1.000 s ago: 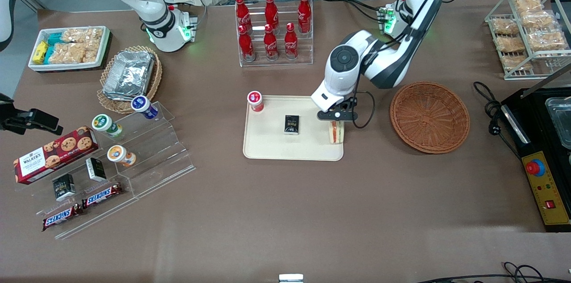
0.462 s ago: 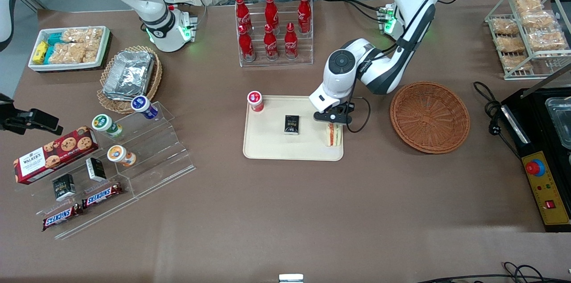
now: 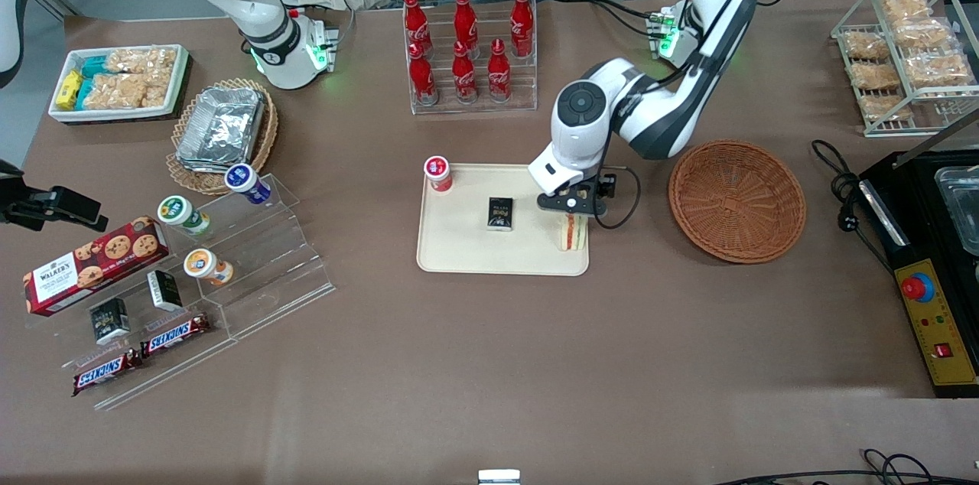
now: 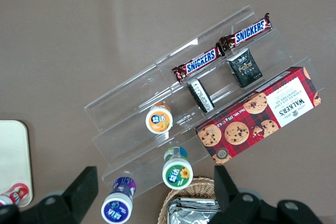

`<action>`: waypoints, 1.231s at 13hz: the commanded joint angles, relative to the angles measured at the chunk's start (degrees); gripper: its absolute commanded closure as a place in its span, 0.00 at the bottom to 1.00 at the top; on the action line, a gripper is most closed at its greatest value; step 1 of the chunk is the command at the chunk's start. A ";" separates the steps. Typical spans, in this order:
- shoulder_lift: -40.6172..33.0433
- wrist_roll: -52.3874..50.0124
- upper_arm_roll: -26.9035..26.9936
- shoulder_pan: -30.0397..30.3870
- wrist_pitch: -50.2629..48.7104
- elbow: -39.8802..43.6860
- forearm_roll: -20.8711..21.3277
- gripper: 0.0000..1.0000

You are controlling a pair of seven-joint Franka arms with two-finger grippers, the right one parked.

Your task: Place sandwich from basket to tray

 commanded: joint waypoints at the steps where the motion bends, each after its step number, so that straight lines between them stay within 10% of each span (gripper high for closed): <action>1: -3.24 1.50 0.07 -0.06 -14.14 8.78 -2.85 0.00; 7: -4.48 6.69 0.60 7.32 -28.86 26.63 -6.11 0.00; 16: -12.81 32.86 0.77 27.72 -42.48 31.86 -16.22 0.00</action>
